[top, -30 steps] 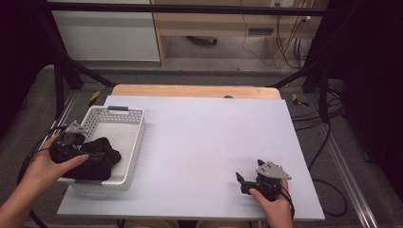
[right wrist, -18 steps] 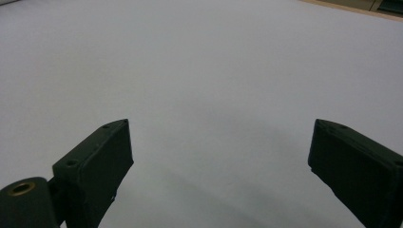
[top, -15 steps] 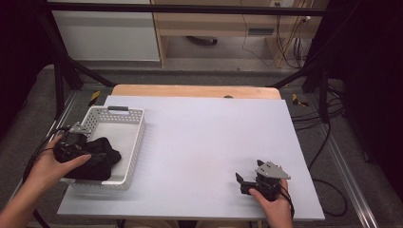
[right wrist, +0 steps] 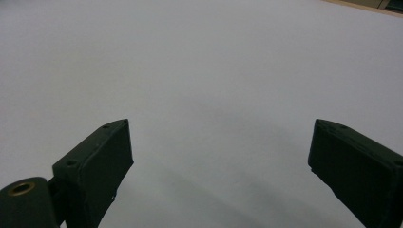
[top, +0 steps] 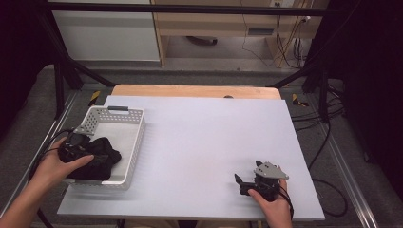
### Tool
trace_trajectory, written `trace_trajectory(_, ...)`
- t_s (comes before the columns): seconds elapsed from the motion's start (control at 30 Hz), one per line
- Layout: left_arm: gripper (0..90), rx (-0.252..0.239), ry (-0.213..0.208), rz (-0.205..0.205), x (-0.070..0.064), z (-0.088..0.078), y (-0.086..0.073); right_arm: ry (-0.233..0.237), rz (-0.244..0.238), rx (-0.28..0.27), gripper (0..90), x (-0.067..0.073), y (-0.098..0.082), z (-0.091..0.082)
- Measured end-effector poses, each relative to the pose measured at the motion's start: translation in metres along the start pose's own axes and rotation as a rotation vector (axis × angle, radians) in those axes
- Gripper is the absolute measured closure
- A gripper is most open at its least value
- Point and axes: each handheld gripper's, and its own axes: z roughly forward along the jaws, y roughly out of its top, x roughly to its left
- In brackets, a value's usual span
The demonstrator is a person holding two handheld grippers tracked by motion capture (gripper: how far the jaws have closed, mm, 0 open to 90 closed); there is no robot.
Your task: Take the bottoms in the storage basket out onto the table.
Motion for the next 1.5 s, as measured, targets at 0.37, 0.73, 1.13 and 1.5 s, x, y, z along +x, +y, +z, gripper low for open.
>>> trace_trajectory(0.37, 6.7, 0.040, -0.003, -0.002, 0.000, 0.012, 0.000, 0.004, -0.007, 0.007, 7.9, 0.000, 0.000, 0.000)
trace_trajectory(0.73, 5.8, 0.102, 0.008, 0.031, -0.006, 0.024, 0.004, 0.001, -0.006, 0.008, 7.9, 0.000, 0.000, 0.000)
trace_trajectory(1.13, 29.6, 0.137, -0.020, 0.049, -0.007, 0.027, 0.006, 0.002, -0.005, 0.009, 8.1, 0.000, 0.000, 0.000)
trace_trajectory(1.5, 72.8, 0.136, -0.031, 0.079, -0.012, 0.027, 0.005, 0.002, -0.005, 0.008, 8.3, 0.000, 0.000, 0.000)
